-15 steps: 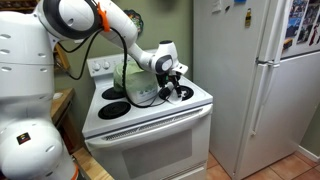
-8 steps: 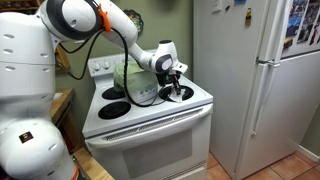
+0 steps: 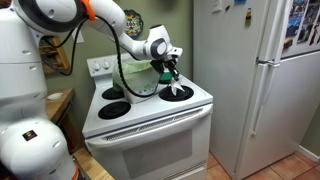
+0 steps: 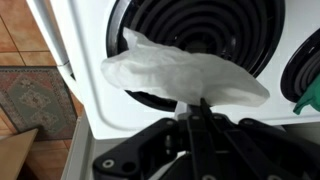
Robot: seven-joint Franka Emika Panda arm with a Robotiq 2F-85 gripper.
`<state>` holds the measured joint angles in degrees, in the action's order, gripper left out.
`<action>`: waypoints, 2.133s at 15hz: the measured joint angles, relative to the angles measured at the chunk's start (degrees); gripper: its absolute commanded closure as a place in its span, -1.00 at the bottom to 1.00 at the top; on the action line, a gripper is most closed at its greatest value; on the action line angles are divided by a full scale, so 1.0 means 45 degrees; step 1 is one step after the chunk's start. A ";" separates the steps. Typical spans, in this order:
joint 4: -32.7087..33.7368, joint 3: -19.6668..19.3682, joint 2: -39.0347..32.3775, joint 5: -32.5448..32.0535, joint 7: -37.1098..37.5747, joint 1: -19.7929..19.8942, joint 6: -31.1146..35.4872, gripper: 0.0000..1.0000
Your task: Open the lid to the bin and place the paper towel into it
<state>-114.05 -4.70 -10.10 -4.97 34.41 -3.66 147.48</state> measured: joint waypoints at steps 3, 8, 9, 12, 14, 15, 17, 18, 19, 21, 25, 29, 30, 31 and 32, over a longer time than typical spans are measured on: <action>0.0010 -0.0148 0.1240 -0.1135 -0.0029 0.0108 -0.0736 0.96; 0.0032 0.0240 0.3156 0.1393 -0.2415 0.0252 -0.0969 0.97; 0.0068 0.0395 0.3463 0.2465 -0.3125 0.0223 -0.1329 0.97; 0.0447 0.0609 0.4049 0.5269 -0.4806 0.0037 -0.2931 0.95; 0.0813 0.0639 0.4119 0.6369 -0.5364 -0.0014 -0.4457 0.95; 0.0999 0.0646 0.4065 0.6730 -0.5493 -0.0023 -0.5258 0.97; 0.1318 0.0692 0.3829 0.7198 -0.5548 -0.0027 -0.6747 0.96; 0.1470 0.0746 0.3640 0.7426 -0.5570 -0.0031 -0.7411 0.97; 0.1650 0.0818 0.3399 0.7661 -0.5616 -0.0038 -0.8010 0.96; 0.2003 0.1035 0.2831 0.7829 -0.5625 -0.0042 -0.8881 0.95; 0.2436 0.1619 0.1835 0.7376 -0.5499 -0.0128 -0.9284 0.96; 0.2556 0.1994 0.1153 0.5983 -0.5424 -0.0353 -0.8610 0.73; 0.2558 0.2079 0.1028 0.5682 -0.5420 -0.0428 -0.8356 0.38; 0.2558 0.2145 0.0931 0.5362 -0.5406 -0.0503 -0.8096 0.22; 0.2558 0.2188 0.0850 0.5034 -0.5383 -0.0582 -0.7836 0.04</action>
<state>-102.54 5.14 -6.27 17.69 10.18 -6.27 112.22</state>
